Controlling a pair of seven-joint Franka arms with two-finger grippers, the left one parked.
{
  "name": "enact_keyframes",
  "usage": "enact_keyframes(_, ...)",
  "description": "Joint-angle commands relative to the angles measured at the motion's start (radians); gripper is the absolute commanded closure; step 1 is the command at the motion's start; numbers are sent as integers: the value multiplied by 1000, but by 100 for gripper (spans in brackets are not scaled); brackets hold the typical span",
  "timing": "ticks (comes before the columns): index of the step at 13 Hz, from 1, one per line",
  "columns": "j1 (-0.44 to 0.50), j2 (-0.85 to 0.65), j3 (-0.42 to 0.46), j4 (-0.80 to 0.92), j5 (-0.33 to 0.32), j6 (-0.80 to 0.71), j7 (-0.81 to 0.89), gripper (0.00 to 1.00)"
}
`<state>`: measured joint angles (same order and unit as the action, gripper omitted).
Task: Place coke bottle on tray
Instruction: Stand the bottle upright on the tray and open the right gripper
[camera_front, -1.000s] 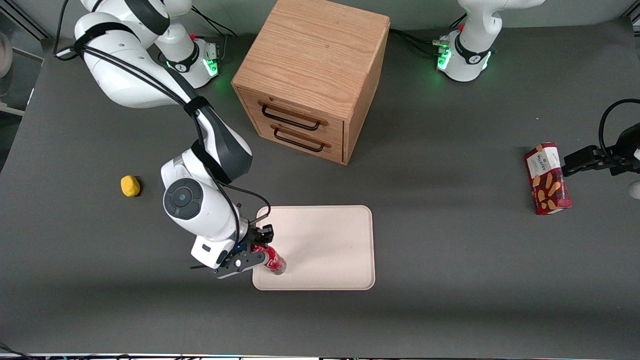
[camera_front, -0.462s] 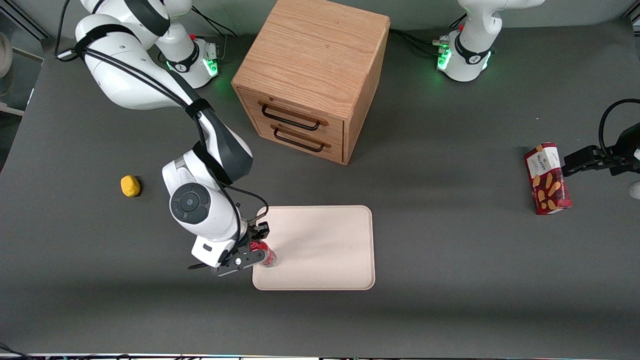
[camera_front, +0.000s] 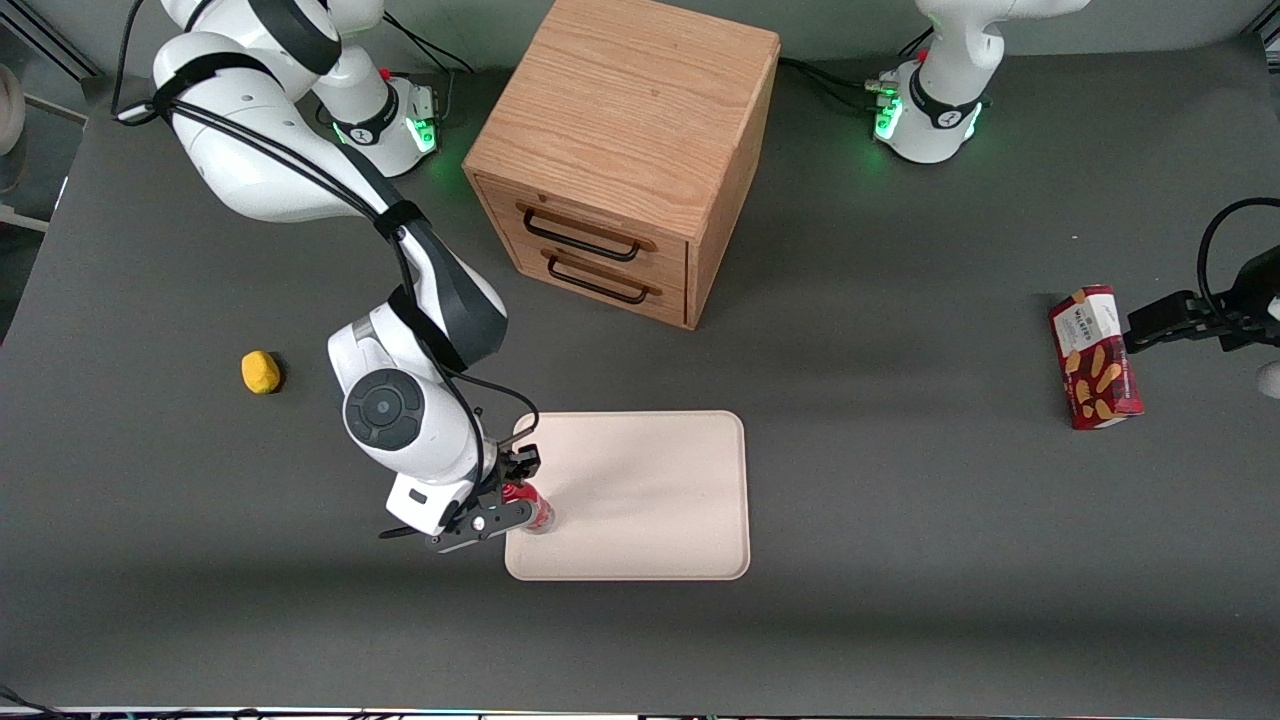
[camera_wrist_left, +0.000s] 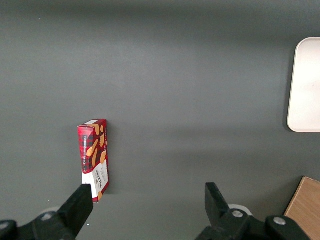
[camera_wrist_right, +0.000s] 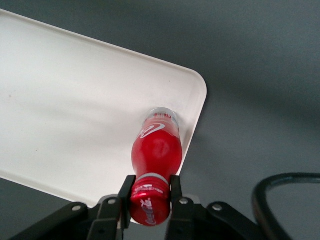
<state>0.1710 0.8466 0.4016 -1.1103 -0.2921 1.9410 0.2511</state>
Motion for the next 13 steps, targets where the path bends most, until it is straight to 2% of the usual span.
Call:
enact_keyframes(1, -2, 8, 16, 17, -28, 6, 22, 50)
enact_keyframes(2, -2, 8, 16, 17, -28, 6, 25, 27)
enact_keyframes(3, -4, 6, 14, 17, -28, 12, 23, 22)
enact_keyframes(4, -5, 6, 14, 15, -28, 19, 23, 7)
enact_keyframes(5, -7, 8, 14, 14, -28, 24, 20, 0)
enact_keyframes(9, -11, -6, 14, 14, -27, 24, 25, 0)
enact_keyframes(11, -30, -64, 14, 4, -19, -2, 28, 0)
enact_keyframes(12, -54, -110, 14, -26, -13, -61, 30, 0)
enact_keyframes(13, -79, -166, 11, -55, 28, -101, 24, 0)
